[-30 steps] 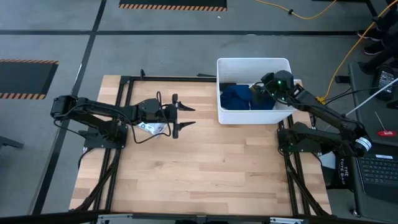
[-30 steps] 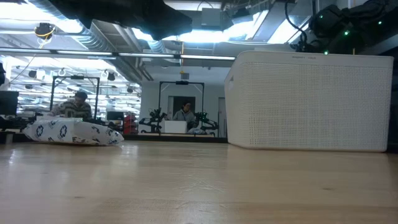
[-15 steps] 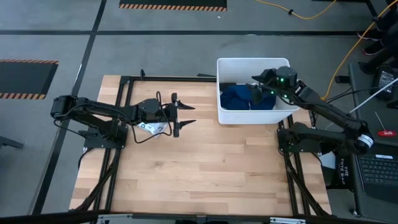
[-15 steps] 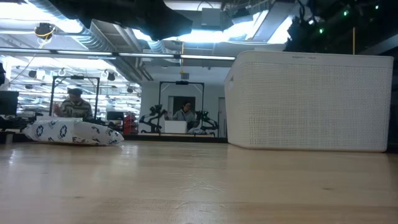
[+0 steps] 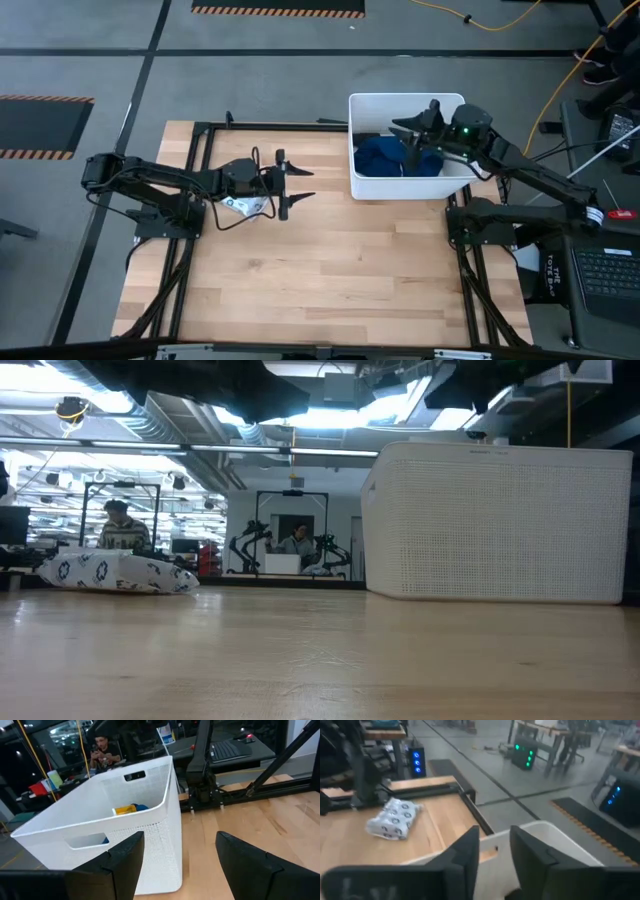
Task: Pick & place medical supplies in basket/bin
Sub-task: Put the white mailer bag into the white container
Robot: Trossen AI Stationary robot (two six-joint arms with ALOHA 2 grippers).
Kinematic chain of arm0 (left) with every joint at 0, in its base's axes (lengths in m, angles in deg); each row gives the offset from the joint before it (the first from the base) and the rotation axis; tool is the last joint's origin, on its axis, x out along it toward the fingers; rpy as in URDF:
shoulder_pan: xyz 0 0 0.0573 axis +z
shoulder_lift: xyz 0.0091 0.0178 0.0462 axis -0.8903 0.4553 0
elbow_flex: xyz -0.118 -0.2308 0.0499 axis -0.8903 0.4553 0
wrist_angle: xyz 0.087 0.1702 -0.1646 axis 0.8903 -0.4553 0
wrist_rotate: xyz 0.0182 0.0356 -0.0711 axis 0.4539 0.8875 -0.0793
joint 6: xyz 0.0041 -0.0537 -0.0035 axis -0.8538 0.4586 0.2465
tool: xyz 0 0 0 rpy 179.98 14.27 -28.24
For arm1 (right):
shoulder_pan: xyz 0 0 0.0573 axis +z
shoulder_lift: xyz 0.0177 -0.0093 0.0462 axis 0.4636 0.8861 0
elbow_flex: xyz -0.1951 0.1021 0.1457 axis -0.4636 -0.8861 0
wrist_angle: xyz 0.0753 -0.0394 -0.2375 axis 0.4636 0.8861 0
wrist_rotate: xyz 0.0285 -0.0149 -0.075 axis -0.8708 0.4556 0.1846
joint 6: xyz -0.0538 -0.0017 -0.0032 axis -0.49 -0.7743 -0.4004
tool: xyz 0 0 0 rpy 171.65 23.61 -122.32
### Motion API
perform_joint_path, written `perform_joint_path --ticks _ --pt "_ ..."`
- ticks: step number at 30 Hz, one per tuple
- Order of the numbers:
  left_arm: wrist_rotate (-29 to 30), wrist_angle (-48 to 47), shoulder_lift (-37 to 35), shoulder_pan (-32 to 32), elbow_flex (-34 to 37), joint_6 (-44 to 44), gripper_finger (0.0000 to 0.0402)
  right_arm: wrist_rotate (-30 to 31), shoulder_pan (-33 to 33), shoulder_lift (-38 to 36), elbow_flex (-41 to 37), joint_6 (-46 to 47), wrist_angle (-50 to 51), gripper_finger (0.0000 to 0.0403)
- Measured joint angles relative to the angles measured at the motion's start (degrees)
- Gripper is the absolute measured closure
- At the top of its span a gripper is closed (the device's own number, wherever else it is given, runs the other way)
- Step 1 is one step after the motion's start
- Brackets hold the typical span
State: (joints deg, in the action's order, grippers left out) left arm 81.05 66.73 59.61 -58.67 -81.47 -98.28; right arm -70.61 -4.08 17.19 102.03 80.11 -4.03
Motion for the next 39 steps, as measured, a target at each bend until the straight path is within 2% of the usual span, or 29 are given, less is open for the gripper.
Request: perform_joint_path --ticks 3,7,12,15,17,20,26,30,34,39 --pt "-0.65 0.8 0.0 0.0 0.0 -0.12 0.0162 -0.49 2.14 0.42 0.55 -2.45 0.07 0.0335" --pt "-0.86 2.47 0.0 0.0 -0.02 -0.26 0.0162 -5.08 6.03 1.49 -0.43 -7.47 0.08 0.0393" --pt "1.22 2.15 0.0 -0.05 -0.02 0.01 0.0162 -8.82 10.86 2.61 -3.87 -9.07 -8.43 0.0395" --pt "5.01 0.86 0.0 -0.97 -0.02 0.67 0.0162 -9.17 12.39 3.71 -6.52 -9.52 -14.52 0.0399" --pt "8.85 -1.36 -0.23 -2.09 -0.34 1.73 0.0162 -11.89 13.3 4.98 -8.12 -10.26 -18.29 0.0398" --pt "15.42 -10.31 -0.33 -4.03 -2.88 4.57 0.0162 -16.64 14.85 8.32 -9.56 -10.33 -23.7 0.04" --pt "26.6 -33.71 -0.33 -9.09 -9.84 13.78 0.0162 -16.89 18.3 16.78 -9.7 -11.8 -26.68 0.0399" --pt "28.26 -47.87 -0.33 -13.37 -14.61 20.61 0.0162 -16.97 20.05 20.69 -9.75 -13.26 -27.18 0.0399" --pt "29.16 -62.26 -0.33 -18.5 -17.6 32.18 0.0162 -16.93 21.38 22.53 -9.75 -13.21 -27.34 0.0399" --pt "33.53 -74.17 -0.33 -23.59 -18.47 43.22 0.0162 -16.93 22.33 22.9 -9.75 -13.07 -27.44 0.0399"
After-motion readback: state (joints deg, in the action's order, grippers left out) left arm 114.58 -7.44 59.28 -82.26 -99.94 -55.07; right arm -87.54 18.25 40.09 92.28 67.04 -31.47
